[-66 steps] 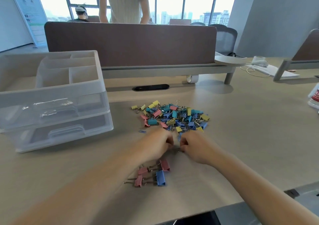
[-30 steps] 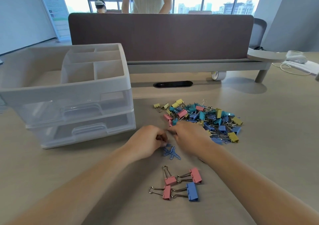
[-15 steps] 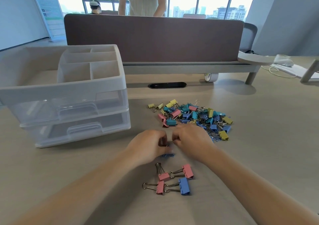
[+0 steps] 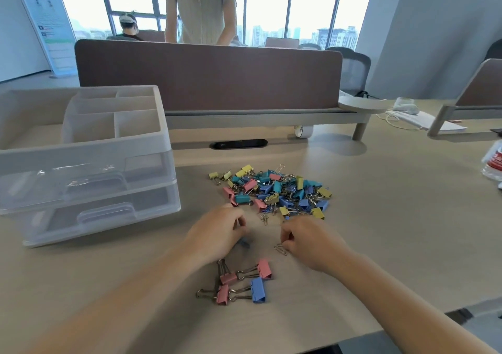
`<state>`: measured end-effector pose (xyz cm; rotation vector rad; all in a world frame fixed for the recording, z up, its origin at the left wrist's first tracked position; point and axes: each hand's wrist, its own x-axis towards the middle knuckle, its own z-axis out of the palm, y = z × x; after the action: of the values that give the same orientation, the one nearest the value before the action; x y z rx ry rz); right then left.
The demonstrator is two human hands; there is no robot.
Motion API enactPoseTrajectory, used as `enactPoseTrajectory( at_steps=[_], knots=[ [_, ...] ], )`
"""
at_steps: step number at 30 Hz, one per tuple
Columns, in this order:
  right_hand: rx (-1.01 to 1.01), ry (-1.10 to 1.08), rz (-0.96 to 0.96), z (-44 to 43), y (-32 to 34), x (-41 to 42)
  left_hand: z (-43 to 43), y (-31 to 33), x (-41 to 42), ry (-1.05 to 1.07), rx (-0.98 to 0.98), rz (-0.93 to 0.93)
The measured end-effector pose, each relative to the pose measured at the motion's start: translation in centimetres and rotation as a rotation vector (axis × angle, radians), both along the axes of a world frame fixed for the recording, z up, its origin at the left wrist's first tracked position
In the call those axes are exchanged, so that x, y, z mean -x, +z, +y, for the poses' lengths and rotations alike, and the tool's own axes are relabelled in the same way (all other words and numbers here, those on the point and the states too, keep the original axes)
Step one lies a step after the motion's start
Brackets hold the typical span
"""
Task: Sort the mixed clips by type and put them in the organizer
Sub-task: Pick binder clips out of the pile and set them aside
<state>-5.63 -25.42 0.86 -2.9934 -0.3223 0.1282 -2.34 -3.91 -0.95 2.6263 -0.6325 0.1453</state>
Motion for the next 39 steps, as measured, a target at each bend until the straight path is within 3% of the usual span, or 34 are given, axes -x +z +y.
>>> enactPoseTrajectory(
  at_steps=[5, 9, 18, 24, 27, 32, 39],
  knots=[
    [-0.120, -0.068, 0.064, -2.1, -0.1, -0.3, -1.1, 0.6, -1.4, 0.047, 0.018, 0.004],
    [-0.228, -0.127, -0.043, -2.8, 0.3, -1.9, -2.9, 1.5, -3.2, 0.084, 0.007, 0.030],
    [-0.046, 0.017, -0.239, -0.2, 0.4, -7.0, -5.8, 1.2, -6.1, 0.134, -0.163, 0.049],
    [-0.012, 0.054, -0.287, 0.6, -0.3, -8.6, -6.0, 0.3, -6.9, 0.138, -0.111, 0.130],
    [-0.063, 0.059, -0.318, 0.3, -0.6, -8.5, -5.8, 0.3, -7.0, 0.135, -0.101, 0.158],
    [-0.320, -0.025, -0.302, -0.5, -0.3, -7.8, -5.1, 0.9, -6.3, 0.100, -0.047, 0.150],
    [-0.452, -0.108, -0.298, -2.3, 0.4, -5.4, -3.1, 3.2, -4.0, 0.107, 0.063, 0.128]
  ],
)
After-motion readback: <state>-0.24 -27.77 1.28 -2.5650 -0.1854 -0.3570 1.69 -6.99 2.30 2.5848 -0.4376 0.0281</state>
